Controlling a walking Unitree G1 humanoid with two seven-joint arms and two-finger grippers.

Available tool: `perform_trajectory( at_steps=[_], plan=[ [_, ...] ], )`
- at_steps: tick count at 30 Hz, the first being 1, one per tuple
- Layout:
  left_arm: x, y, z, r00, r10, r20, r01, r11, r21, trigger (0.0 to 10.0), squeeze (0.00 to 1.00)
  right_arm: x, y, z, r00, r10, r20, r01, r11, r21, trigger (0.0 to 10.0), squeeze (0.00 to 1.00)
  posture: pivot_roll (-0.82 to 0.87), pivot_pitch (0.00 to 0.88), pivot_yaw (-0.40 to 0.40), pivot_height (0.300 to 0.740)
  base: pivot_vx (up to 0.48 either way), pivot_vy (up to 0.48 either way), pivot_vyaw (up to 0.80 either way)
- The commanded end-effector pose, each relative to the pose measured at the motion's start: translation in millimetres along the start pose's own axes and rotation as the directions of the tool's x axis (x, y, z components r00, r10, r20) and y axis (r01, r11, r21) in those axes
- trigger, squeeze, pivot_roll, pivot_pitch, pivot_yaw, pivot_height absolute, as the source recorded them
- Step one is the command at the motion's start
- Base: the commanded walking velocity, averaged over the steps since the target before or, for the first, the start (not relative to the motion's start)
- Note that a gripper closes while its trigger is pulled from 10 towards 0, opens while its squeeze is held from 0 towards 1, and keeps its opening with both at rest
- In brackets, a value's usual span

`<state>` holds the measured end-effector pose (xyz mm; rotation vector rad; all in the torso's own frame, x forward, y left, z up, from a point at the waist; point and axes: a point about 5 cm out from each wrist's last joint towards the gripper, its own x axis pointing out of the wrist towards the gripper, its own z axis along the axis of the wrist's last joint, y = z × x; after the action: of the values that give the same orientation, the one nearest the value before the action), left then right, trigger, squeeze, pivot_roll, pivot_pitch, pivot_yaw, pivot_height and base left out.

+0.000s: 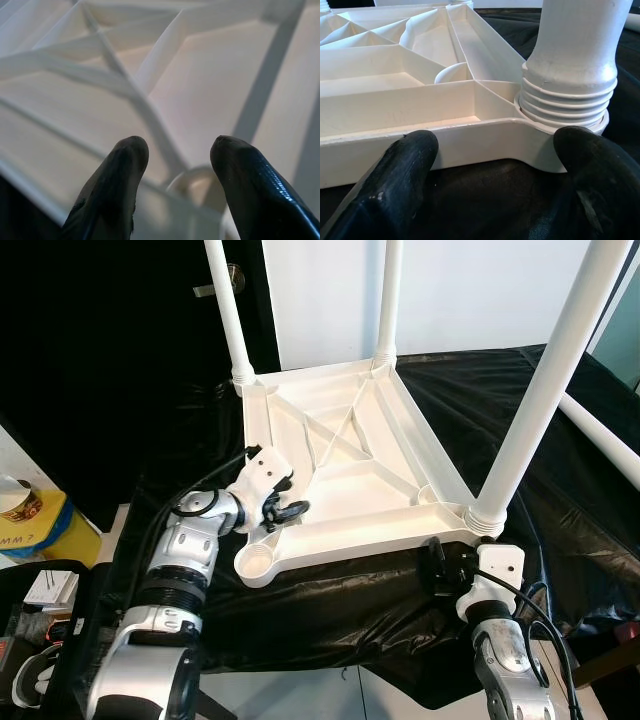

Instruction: Building children table

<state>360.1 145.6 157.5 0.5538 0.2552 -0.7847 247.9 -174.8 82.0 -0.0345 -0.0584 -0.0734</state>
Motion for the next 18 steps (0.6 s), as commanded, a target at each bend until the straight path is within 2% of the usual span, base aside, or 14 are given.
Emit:
perform_trajectory(
  at_steps=[1,2,4,5,6,7,9,18],
  plan=[
    [-7.6,25.9,-9,0.849,0.526,-0.047,-0.524,0.850,0.045,10.0,0.00,0.0,2.8,-4,1.000,0.009,-0.017,-0.009,1.000,0.011,10.0,0.00,-0.20,0.007,0.075,0.740,0.000,0.000,0.00],
    [-8.9,26.6,-12,0.840,0.539,-0.059,-0.534,0.841,0.080,10.0,0.00,0.9,3.1,-3,1.000,0.010,-0.016,-0.009,1.000,0.012,10.0,0.00,-0.19,0.007,0.072,0.740,0.000,0.000,0.00],
    [-8.9,26.6,-12,0.840,0.539,-0.059,-0.534,0.841,0.080,10.0,0.00,0.9,3.1,-3,1.000,0.010,-0.016,-0.009,1.000,0.012,10.0,0.00,-0.19,0.007,0.072,0.740,0.000,0.000,0.00],
    [-9.9,27.1,-14,0.834,0.548,-0.066,-0.541,0.835,0.105,10.0,0.00,1.7,3.5,-3,1.000,0.011,-0.016,-0.011,1.000,0.013,10.0,0.00,-0.19,0.007,0.072,0.740,0.000,0.000,0.00],
    [-12.2,29.5,-18,0.820,0.566,-0.081,-0.550,0.819,0.163,10.0,0.00,3.1,6.5,-3,1.000,0.024,-0.014,-0.024,1.000,0.017,10.0,0.00,-0.18,0.008,0.064,0.740,0.000,0.000,0.00],
    [-12.2,29.5,-18,0.820,0.566,-0.081,-0.550,0.819,0.163,10.0,0.00,3.1,6.5,-3,1.000,0.024,-0.014,-0.024,1.000,0.017,10.0,0.00,-0.18,0.008,0.064,0.740,0.000,0.000,0.00],
    [-13.8,30.6,-20,0.810,0.580,-0.084,-0.554,0.805,0.213,10.0,0.00,3.2,8.1,-3,0.999,0.031,-0.015,-0.031,0.999,0.019,10.0,0.00,-0.18,0.011,0.062,0.740,0.000,0.000,0.00],
    [-14.4,29.8,-23,0.809,0.581,-0.090,-0.547,0.800,0.247,10.0,0.00,5.0,9.4,-2,0.999,0.038,-0.016,-0.037,0.999,0.025,10.0,0.00,-0.18,0.027,0.054,0.740,0.000,0.000,0.00]
  ],
)
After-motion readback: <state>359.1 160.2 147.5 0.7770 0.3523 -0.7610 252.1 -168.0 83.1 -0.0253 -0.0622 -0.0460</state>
